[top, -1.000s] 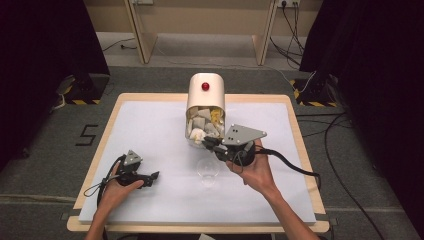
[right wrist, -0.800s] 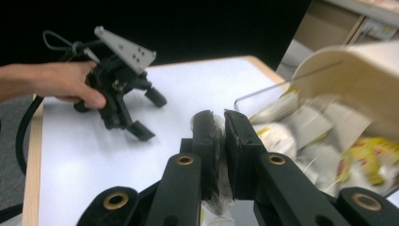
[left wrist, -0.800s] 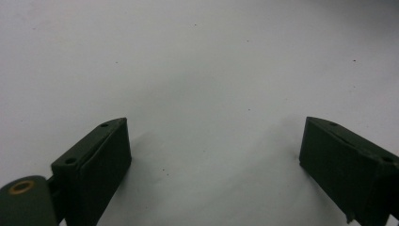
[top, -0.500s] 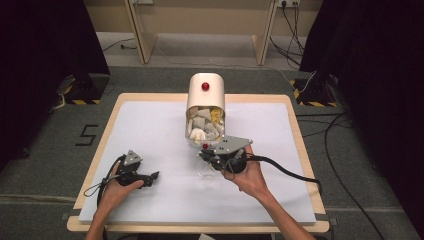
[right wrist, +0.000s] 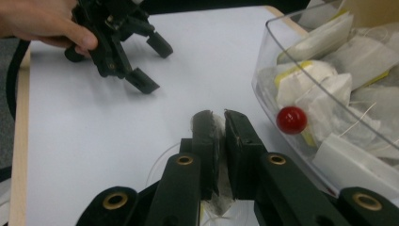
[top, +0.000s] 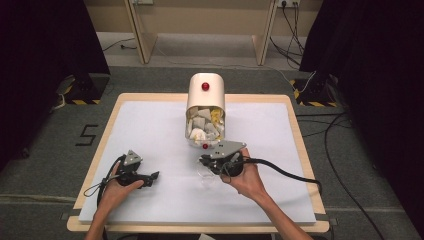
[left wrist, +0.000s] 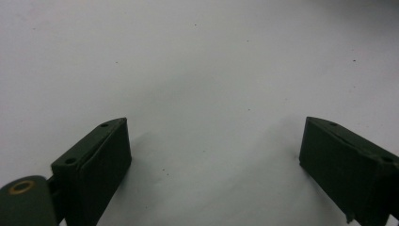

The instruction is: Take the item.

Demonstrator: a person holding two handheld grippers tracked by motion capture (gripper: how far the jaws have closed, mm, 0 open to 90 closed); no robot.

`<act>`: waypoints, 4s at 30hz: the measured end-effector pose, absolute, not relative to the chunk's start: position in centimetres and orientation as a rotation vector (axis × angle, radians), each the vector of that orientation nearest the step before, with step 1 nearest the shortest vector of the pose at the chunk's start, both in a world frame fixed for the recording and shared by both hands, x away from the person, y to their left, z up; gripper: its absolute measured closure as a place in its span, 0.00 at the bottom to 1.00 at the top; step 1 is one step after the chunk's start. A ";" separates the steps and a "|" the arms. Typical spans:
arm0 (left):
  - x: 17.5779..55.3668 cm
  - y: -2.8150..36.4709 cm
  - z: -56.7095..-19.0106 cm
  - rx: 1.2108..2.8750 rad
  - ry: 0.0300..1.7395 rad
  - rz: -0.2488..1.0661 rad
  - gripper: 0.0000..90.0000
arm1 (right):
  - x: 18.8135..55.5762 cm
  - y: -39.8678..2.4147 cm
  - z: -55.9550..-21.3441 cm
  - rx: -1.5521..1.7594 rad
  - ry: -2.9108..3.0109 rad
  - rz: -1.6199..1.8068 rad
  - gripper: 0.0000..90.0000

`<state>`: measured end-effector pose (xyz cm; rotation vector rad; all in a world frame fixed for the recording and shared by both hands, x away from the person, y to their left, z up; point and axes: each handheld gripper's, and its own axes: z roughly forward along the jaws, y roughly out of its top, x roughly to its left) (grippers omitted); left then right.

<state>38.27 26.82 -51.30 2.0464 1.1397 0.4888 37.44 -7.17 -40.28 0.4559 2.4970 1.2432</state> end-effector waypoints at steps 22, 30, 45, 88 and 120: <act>38.3 26.8 -51.3 2.047 1.139 0.488 0.09 | 37.5 -7.3 -40.8 0.466 2.555 1.164 0.80; 38.3 26.8 -51.3 2.045 1.140 0.488 0.09 | 37.5 -7.6 -40.3 0.476 2.541 1.171 0.72; 38.3 26.8 -51.3 2.044 1.141 0.488 0.09 | 37.5 -10.4 -40.1 0.583 2.494 1.246 0.59; 38.3 26.8 -51.3 2.044 1.141 0.488 0.09 | 40.6 -19.0 -43.1 1.002 2.341 1.128 0.39; 38.3 26.8 -51.3 2.044 1.140 0.489 0.09 | 39.3 -20.8 -45.4 1.059 2.351 1.099 0.38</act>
